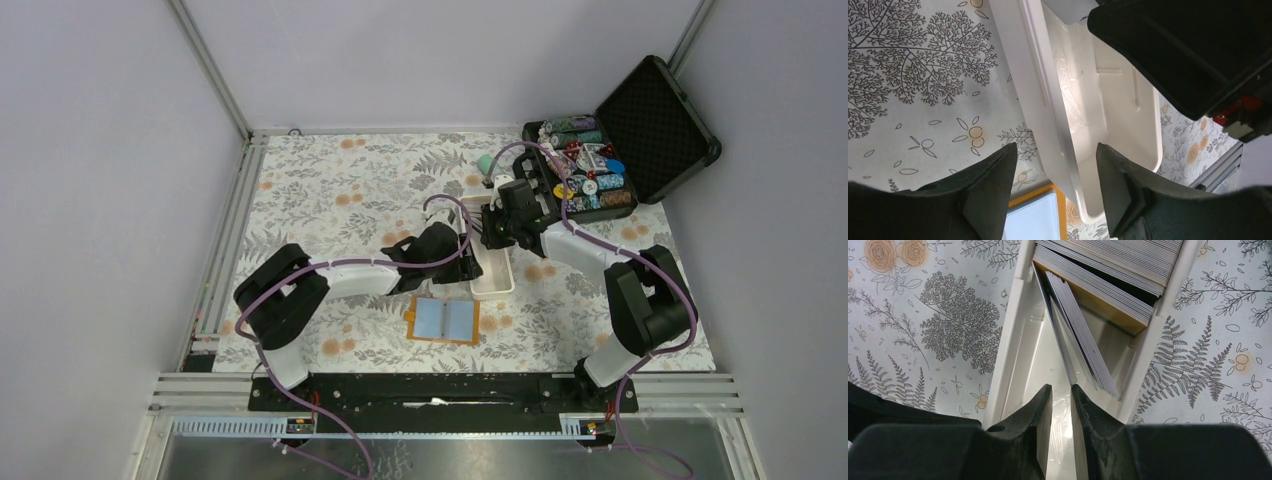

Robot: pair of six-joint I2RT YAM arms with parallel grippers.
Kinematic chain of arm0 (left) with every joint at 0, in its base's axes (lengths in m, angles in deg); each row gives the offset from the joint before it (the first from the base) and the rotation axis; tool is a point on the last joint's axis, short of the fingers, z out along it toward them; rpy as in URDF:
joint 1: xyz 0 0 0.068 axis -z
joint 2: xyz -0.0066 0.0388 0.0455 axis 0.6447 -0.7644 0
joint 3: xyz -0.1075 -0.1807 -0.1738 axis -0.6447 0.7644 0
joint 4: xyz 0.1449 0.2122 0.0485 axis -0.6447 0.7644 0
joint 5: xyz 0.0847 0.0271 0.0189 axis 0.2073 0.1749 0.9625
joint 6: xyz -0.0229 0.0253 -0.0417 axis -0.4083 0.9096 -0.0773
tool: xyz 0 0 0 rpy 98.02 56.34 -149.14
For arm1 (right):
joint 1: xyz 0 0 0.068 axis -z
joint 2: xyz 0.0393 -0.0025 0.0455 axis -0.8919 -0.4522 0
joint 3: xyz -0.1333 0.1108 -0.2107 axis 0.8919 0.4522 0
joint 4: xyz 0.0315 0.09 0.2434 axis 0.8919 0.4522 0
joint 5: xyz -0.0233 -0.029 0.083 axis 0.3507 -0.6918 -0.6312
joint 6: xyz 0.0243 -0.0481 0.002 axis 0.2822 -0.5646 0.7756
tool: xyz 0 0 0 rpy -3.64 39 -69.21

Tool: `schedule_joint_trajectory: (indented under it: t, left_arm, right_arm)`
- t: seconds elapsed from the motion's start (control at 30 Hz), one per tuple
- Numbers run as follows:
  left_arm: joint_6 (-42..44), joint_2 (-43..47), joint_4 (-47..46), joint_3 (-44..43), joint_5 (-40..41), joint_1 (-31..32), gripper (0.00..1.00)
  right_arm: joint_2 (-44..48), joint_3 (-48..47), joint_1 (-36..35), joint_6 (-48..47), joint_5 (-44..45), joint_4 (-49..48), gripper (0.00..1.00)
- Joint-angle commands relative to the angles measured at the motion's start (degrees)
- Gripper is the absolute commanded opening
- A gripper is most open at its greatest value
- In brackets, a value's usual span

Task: Put the credit cards into the card holder
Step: Pick up the credit card from the storage box.

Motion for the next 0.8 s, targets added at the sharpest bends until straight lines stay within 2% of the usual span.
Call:
schedule_joint_trajectory:
  t: [0.0,0.2,0.43,0.6,0.77]
  left_arm:
    - [0.3,-1.6,-0.6,-3.1,3.2,0.4,0.59]
    - [0.5,-2.9,0.9,-3.2,4.5,0.4,0.44]
    - [0.7,-2.4,0.9,-2.7,4.5,0.4,0.43]
    - [0.8,-2.3,1.0,-2.5,4.7,0.4,0.43]
    - [0.8,-2.3,1.0,-2.3,4.7,0.4,0.39]
  right_arm:
    - [-0.6,-0.7,0.0,-1.1,-0.1,-1.6,0.27]
    - [0.0,-0.9,0.0,-1.7,-2.2,-0.2,0.27]
    - [3.8,1.7,0.0,-1.8,-7.5,0.2,0.28]
    - [6.2,2.1,0.0,-0.3,-2.3,1.6,0.30]
    - [7.5,1.7,0.0,-0.6,-1.1,2.0,0.35]
